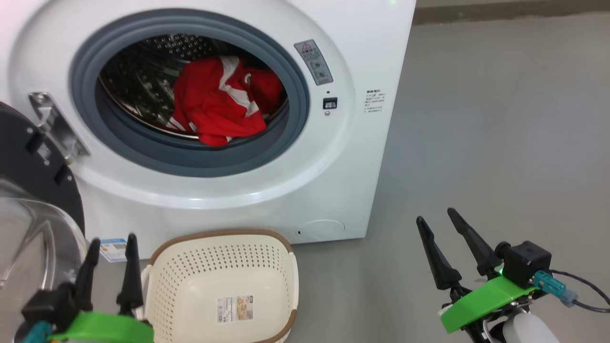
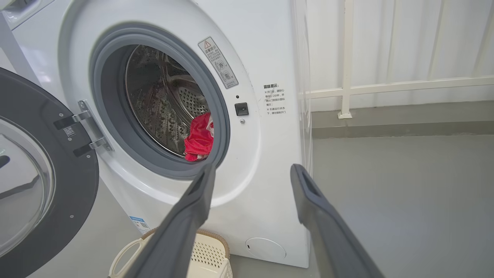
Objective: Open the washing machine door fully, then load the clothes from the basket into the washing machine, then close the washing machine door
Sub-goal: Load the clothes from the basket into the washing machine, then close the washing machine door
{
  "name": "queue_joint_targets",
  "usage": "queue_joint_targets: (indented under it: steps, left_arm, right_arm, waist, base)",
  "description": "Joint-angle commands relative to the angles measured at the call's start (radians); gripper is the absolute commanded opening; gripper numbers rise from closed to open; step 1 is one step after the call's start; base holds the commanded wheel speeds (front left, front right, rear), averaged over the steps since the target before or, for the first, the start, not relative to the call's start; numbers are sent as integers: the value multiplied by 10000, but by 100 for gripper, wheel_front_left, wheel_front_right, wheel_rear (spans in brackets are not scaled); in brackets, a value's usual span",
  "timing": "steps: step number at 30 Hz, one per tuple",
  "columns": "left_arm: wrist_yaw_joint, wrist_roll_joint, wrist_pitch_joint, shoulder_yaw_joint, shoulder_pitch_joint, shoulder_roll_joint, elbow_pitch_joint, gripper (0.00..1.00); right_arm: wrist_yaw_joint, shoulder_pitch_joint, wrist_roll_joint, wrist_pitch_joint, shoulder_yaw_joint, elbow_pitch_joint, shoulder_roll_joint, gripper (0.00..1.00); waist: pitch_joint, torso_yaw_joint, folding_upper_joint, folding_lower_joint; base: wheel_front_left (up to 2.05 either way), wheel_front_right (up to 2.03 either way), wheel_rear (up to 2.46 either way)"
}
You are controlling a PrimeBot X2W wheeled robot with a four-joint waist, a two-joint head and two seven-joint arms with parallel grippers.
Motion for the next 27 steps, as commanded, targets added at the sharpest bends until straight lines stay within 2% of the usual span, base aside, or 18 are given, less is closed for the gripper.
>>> queue_joint_targets:
  steps: [1,10,27]
  left_arm:
    - [48,72,-82,387,-21,140,-347,100]
    - [60,-24,-82,717,1113,-101,-1360,100]
    - [10,133,-82,740,1709,-52,-1821,100]
  right_arm:
    - [16,19,89,-48,241,-238,-73,100]
    - [16,249,97,-48,159,-350,-191,100]
    - [16,330,70,-48,89,-413,-217,100]
  waist:
    - [-168,72,0,0]
    - [-328,262,0,0]
    - [-357,238,0,0]
  base:
    - [0,0,0]
    - [0,0,0]
    - [0,0,0]
